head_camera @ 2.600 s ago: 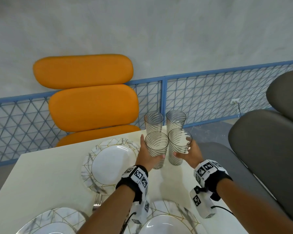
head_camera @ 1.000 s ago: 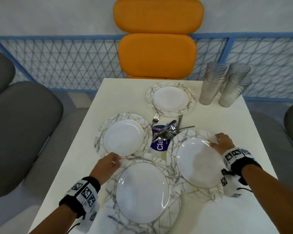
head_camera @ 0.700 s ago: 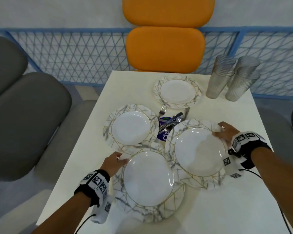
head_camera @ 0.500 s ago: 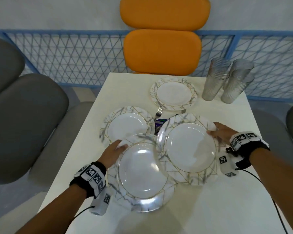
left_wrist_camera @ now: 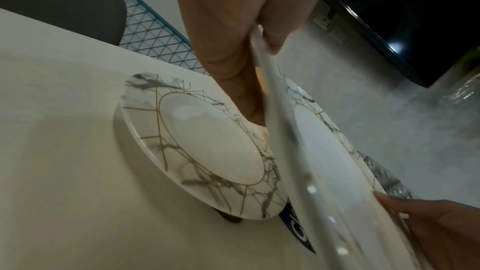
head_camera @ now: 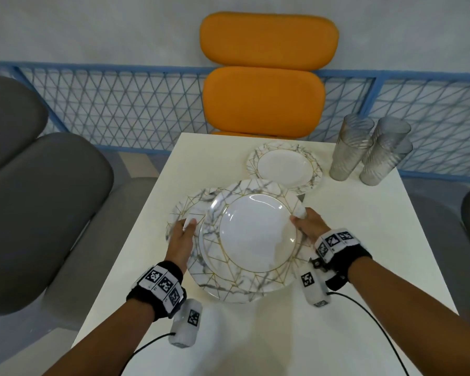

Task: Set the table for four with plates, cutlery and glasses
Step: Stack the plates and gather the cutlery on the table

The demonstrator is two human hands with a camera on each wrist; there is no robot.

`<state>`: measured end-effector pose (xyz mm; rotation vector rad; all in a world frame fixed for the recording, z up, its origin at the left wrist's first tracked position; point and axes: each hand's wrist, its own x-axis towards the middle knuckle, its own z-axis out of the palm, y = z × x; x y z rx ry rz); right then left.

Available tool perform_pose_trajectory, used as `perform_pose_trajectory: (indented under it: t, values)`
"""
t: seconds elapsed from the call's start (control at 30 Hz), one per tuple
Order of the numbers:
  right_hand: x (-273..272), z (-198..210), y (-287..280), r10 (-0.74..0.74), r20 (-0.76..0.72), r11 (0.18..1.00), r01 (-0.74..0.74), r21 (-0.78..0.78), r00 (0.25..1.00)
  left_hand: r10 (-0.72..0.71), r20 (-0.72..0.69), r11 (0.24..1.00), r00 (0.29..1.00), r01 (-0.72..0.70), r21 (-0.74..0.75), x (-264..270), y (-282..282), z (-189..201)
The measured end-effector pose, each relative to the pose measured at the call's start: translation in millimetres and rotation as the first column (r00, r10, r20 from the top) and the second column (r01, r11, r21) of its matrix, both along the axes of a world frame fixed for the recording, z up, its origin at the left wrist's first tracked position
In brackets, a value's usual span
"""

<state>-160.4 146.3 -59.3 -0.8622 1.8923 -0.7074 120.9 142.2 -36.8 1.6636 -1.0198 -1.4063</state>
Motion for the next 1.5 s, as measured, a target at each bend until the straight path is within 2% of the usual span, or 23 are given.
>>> perform_pose_trajectory:
  t: [0.07, 0.17, 0.27, 0.33, 0.4, 0.47, 0.57, 0.63, 0.73, 0.77, 0.83, 0.9, 1.1, 1.17, 1.2, 1.27, 1.3, 1.33, 1.37, 1.43, 1.5]
  values:
    - [23.9, 2.3, -8.9, -0.005, -0.064, 1.0, 0.006, 0.005, 0.998, 0.025, -0.036, 1.0, 0.999, -0.025, -0.005, 9.9, -4.9, 1.2]
    - [57.8, 11.5, -18.0, 0.066, -0.122, 0.996, -0.057, 0.07, 0.99, 0.11, -0.147, 0.994, 0.983, -0.107, 0.029, 27.9, -14.1, 6.2]
    - [89.4, 17.4, -28.0, 0.123, -0.106, 0.99, -0.115, 0.076, 0.987, 0.14, -0.211, 0.988, 0.968, -0.123, 0.088, 53.0, -24.6, 1.4]
    - [106.3, 17.8, -34.5, 0.169, -0.103, 0.985, -0.164, 0.059, 0.98, 0.175, -0.195, 0.984, 0.965, -0.169, 0.046, 66.8, -24.4, 5.6]
    - [117.7, 15.1, -38.4, 0.154, -0.077, 0.988, -0.151, 0.039, 0.985, 0.232, -0.152, 0.972, 0.961, -0.236, -0.013, 83.3, -25.6, 4.4]
    - [122.7, 10.8, -41.3, 0.127, -0.132, 0.991, -0.121, 0.055, 0.983, 0.293, -0.137, 0.952, 0.946, -0.302, -0.049, 99.9, -28.4, 3.1]
    - [126.7, 2.0, -42.4, 0.181, -0.293, 0.973, -0.129, 0.19, 0.939, 0.373, -0.151, 0.918, 0.915, -0.388, -0.086, 120.4, -34.4, 4.7]
    - [129.8, -10.0, -46.2, 0.26, -0.312, 0.942, -0.169, 0.291, 0.914, 0.398, -0.165, 0.902, 0.902, -0.418, -0.108, 132.3, -37.3, 4.6]
    - [140.7, -14.9, -47.6, 0.264, -0.315, 0.931, -0.156, 0.33, 0.912, 0.41, -0.168, 0.898, 0.897, -0.429, -0.097, 147.1, -42.1, 2.7]
    - [144.5, -13.8, -46.3, 0.262, -0.384, 0.934, -0.133, 0.331, 0.886, 0.412, -0.169, 0.898, 0.895, -0.43, -0.089, 150.8, -43.2, 1.9]
    - [145.2, -16.7, -44.3, 0.29, -0.57, 0.932, -0.092, 0.351, 0.769, 0.416, -0.163, 0.898, 0.895, -0.433, -0.084, 156.1, -45.1, -0.5]
    - [146.0, -17.6, -41.6, 0.291, -0.624, 0.929, -0.059, 0.364, 0.726, 0.427, -0.153, 0.892, 0.891, -0.443, -0.095, 159.2, -46.2, -2.8]
    - [151.1, -30.8, -39.3, 0.275, -0.581, 0.918, -0.029, 0.396, 0.766, 0.445, -0.139, 0.885, 0.885, -0.458, -0.083, 165.3, -50.0, -12.4]
    - [144.1, -27.1, -37.6, 0.291, -0.495, 0.905, -0.068, 0.42, 0.819, 0.444, -0.129, 0.887, 0.887, -0.455, -0.082, 167.1, -52.0, -15.1]
    - [137.3, -28.9, -39.9, 0.277, -0.411, 0.908, -0.098, 0.407, 0.869, 0.446, -0.122, 0.886, 0.887, -0.457, -0.083, 167.8, -53.3, -16.3]
    - [127.7, -25.4, -42.3, 0.096, -0.181, 0.967, -0.049, 0.251, 0.979, 0.445, -0.113, 0.887, 0.888, -0.454, -0.078, 168.5, -55.1, -17.5]
    - [121.6, -22.8, -45.4, -0.049, -0.05, 0.989, 0.055, 0.136, 0.998, 0.446, -0.112, 0.887, 0.888, -0.455, -0.077, 168.6, -56.2, -17.7]
    - [115.7, -20.3, -50.1, -0.154, 0.016, 0.987, 0.153, 0.044, 0.988, 0.45, -0.11, 0.885, 0.886, -0.459, -0.076, 168.1, -57.3, -17.6]
    - [110.8, -11.5, -51.9, -0.224, 0.045, 0.973, 0.226, -0.041, 0.973, 0.455, -0.109, 0.883, 0.884, -0.463, -0.076, 167.3, -58.0, -17.1]
    - [100.6, 12.5, -52.8, -0.263, -0.046, 0.947, 0.249, -0.201, 0.964, 0.466, -0.103, 0.876, 0.879, -0.475, -0.084, 165.4, -60.0, -18.4]
    - [87.4, 35.4, -53.1, -0.361, -0.14, 0.879, 0.287, -0.38, 0.922, 0.478, -0.1, 0.869, 0.873, -0.486, -0.088, 162.1, -61.9, -20.5]
